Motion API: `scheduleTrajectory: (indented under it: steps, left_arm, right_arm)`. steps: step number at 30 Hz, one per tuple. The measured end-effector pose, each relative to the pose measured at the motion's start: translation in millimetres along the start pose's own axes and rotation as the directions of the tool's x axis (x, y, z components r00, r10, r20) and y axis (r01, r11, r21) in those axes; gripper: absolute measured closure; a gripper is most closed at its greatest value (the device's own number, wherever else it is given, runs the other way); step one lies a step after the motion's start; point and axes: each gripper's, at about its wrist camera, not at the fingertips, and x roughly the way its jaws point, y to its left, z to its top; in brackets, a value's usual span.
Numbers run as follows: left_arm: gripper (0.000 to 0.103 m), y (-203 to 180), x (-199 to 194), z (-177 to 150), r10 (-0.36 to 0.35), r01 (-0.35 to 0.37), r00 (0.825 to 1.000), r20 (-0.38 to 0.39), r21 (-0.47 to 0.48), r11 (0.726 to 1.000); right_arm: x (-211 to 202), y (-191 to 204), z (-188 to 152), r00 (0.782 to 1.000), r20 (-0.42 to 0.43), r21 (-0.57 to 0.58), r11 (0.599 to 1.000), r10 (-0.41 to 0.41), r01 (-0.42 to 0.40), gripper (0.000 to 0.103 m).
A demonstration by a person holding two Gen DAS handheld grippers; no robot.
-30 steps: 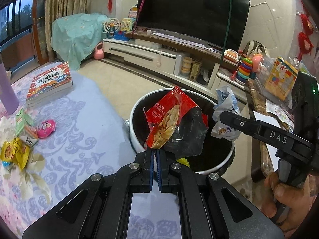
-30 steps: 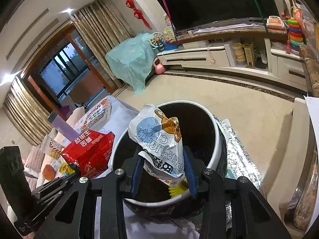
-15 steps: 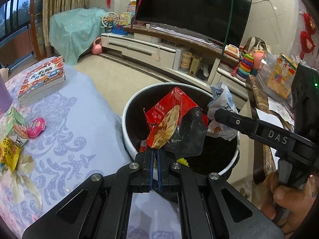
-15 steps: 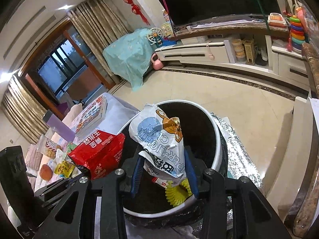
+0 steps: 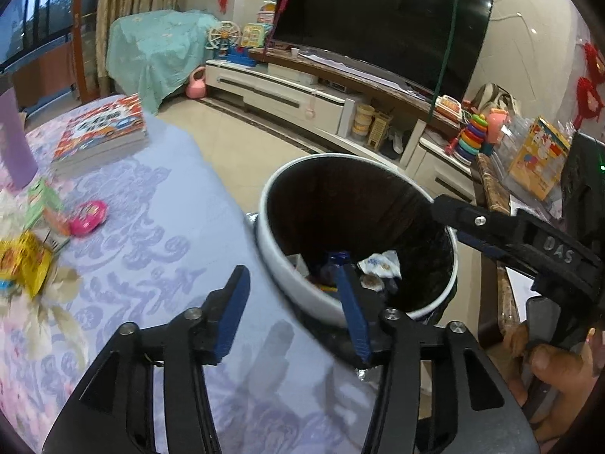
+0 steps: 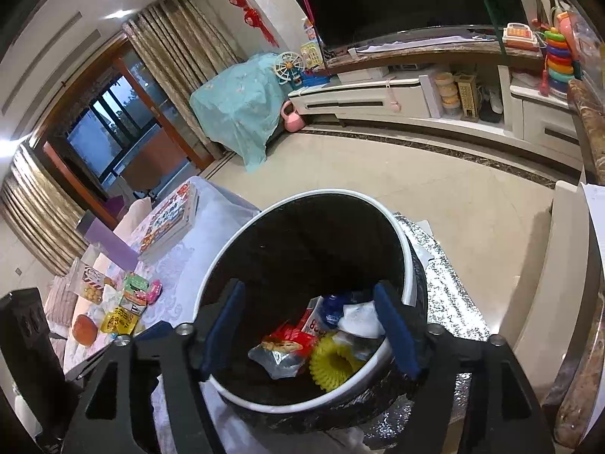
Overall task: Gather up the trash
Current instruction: 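Open both grippers over the bin to drop the two packets, then move both open grippers back over the remaining items on the table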
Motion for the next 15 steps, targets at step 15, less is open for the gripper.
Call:
scheduleTrajectory:
  steps: [15]
  left_arm:
    - [0.042, 74, -53, -52, 0.073, -0.07, 0.997, 0.015, -0.156, 0.985]
  right_arm:
    - [-18, 53, -43, 0.995, 0.017, -0.06, 0.993, 0.1, -0.099, 0.009]
